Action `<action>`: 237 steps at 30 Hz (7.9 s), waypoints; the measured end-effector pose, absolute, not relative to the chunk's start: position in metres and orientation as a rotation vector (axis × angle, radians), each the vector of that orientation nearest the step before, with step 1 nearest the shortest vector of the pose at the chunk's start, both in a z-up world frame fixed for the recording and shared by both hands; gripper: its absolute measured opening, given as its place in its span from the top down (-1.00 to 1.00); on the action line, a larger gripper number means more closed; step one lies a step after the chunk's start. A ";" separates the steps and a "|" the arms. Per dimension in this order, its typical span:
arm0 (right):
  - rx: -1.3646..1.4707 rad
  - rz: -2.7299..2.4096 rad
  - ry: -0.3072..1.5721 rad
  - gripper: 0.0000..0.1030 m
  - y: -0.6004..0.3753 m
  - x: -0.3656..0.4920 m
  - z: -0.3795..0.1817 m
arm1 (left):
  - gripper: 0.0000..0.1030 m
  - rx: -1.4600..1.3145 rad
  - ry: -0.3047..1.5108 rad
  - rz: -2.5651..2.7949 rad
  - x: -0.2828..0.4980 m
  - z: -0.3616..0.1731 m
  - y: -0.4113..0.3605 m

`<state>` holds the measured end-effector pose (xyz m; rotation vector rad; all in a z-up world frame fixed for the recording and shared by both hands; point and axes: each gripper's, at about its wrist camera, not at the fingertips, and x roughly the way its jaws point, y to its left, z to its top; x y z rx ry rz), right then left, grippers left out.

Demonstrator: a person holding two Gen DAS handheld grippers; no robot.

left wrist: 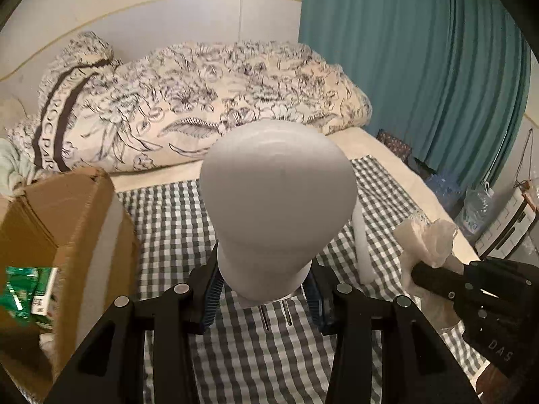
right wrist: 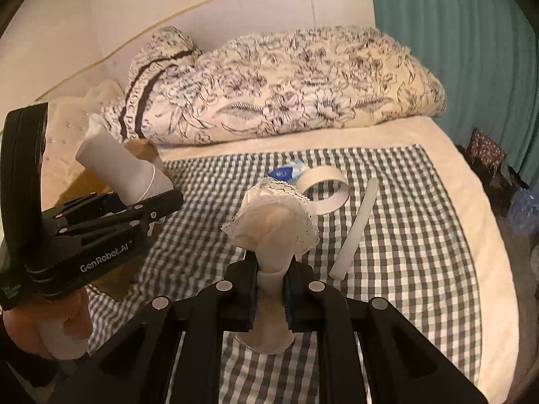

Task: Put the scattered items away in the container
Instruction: 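Lift the white cup and lace cloth and carry both over the cardboard box, then lower both grippers into the box and open them to release the items, then withdraw both grippers from the box toward the tape roll and bead bracelet, then grasp the bead bracelet with the left gripper while the right gripper grasps the white tape roll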

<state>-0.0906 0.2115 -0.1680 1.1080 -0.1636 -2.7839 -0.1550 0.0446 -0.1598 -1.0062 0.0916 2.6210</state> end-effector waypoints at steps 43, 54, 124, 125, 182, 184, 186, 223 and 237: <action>0.776 -2.803 -0.055 0.77 0.142 -0.002 -0.058 | 0.14 -0.754 0.018 2.874 -0.031 -0.047 -0.047; 0.745 -2.761 -0.008 0.77 0.099 -0.012 -0.050 | 0.14 -0.713 -0.059 2.878 -0.026 -0.034 -0.092; 1.088 -2.384 0.192 0.67 -0.104 -0.199 -0.176 | 0.08 -1.351 0.006 2.908 -0.172 -0.183 -0.235; 1.089 -2.385 0.193 0.56 -0.104 -0.199 -0.176 | 0.06 -1.344 0.007 2.906 -0.172 -0.181 -0.233; 0.669 -2.828 0.145 -1.00 0.057 -0.029 -0.026 | -1.00 -0.797 -0.006 3.121 -0.040 -0.028 -0.122; 0.670 -2.853 0.139 -1.00 0.067 -0.022 -0.026 | -1.00 -0.777 -0.002 3.116 -0.036 -0.024 -0.113; 0.675 -2.875 0.134 -1.00 0.078 -0.018 -0.024 | -1.00 -0.766 0.024 3.117 -0.033 -0.021 -0.104; 1.017 -3.169 0.007 -1.00 0.274 -0.037 -0.102 | -1.00 -0.874 0.116 2.877 -0.097 -0.079 0.036; 1.156 -3.008 0.039 -1.00 0.287 -0.109 -0.175 | -1.00 -1.079 0.180 2.776 -0.162 -0.158 0.065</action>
